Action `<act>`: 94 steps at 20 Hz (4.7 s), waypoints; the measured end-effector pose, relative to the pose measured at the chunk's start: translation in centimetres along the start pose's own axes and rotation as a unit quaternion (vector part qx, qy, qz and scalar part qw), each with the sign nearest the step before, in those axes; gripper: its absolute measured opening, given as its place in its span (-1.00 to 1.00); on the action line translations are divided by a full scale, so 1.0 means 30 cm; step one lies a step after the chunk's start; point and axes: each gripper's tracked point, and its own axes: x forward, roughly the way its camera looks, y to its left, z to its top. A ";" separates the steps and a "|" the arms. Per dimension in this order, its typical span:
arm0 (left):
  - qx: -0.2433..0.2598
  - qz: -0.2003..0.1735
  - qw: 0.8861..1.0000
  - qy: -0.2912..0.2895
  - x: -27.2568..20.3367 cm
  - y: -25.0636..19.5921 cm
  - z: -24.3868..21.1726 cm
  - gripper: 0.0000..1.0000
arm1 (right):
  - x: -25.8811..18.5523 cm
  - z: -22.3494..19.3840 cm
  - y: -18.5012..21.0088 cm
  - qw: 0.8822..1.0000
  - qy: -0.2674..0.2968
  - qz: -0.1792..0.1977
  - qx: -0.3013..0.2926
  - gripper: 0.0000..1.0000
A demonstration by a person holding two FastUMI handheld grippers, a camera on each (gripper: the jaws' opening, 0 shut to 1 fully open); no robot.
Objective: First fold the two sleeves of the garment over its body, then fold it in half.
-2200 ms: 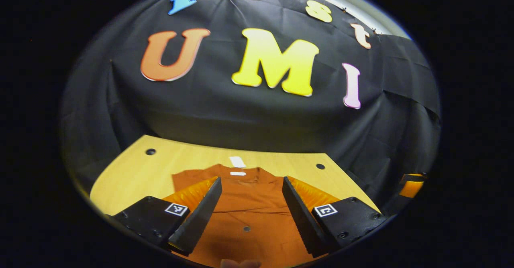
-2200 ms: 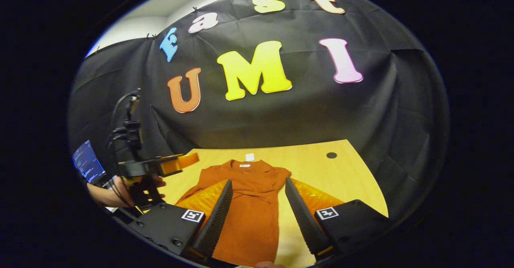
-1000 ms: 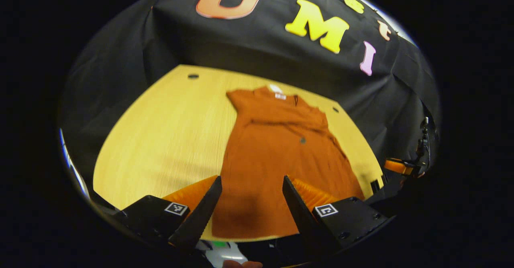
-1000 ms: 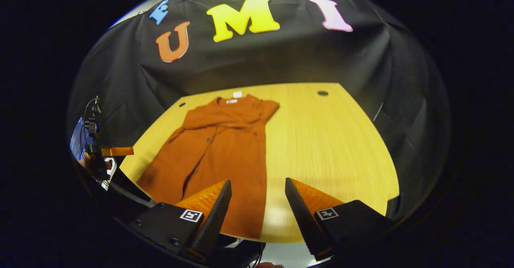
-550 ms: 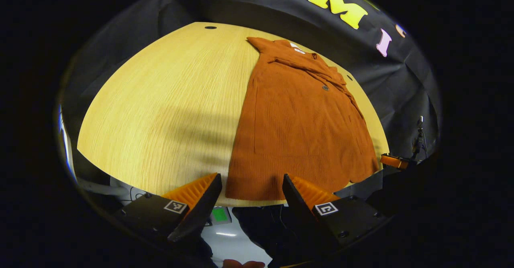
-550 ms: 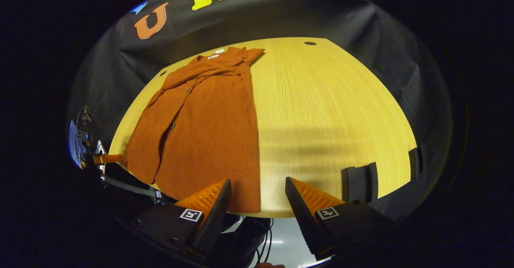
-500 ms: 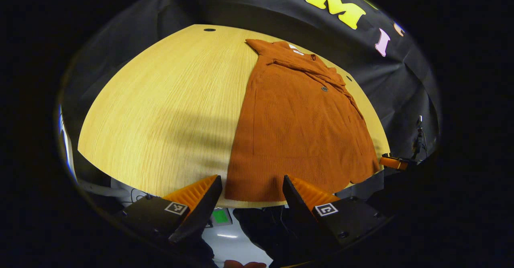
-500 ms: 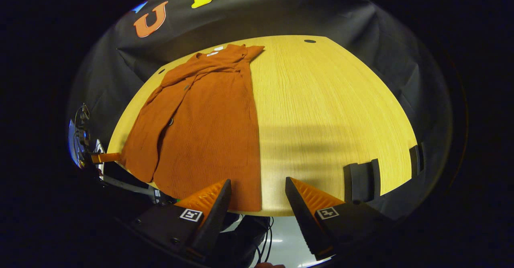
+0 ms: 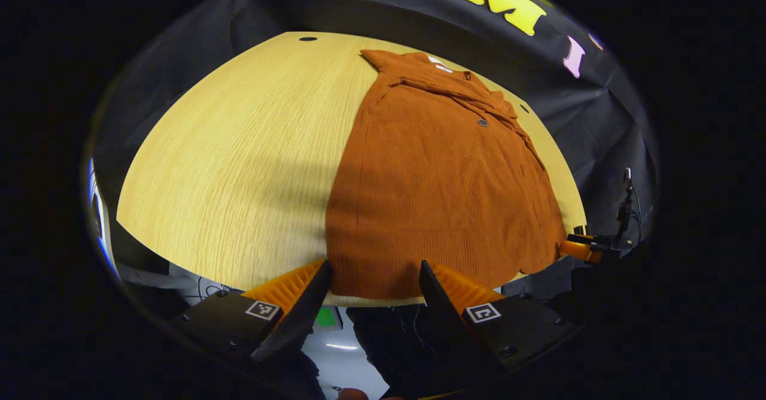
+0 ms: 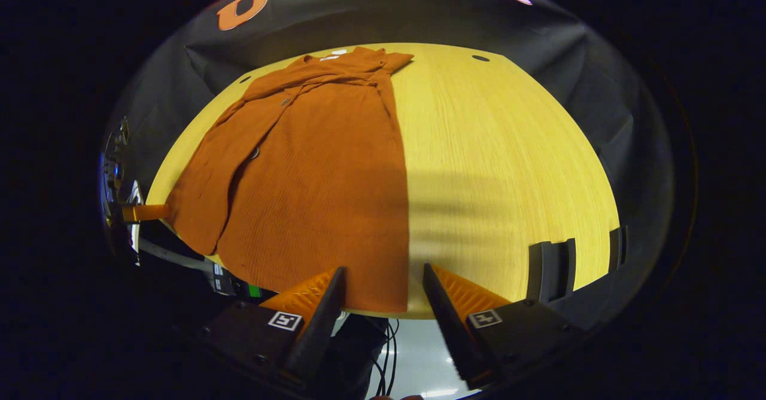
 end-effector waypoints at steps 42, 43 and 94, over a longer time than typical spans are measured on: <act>0.184 -0.097 0.932 -0.296 -0.334 -0.209 1.227 -0.93 | -0.416 1.284 0.065 0.949 -0.277 0.104 0.105 -0.99; 0.184 -0.097 0.931 -0.299 -0.311 -0.210 1.285 -0.93 | -0.387 1.342 0.055 0.950 -0.278 0.103 0.099 -0.99; 0.109 0.008 0.872 -0.477 -0.593 -0.418 1.404 0.62 | -0.698 1.458 0.277 0.879 -0.472 0.005 0.062 0.87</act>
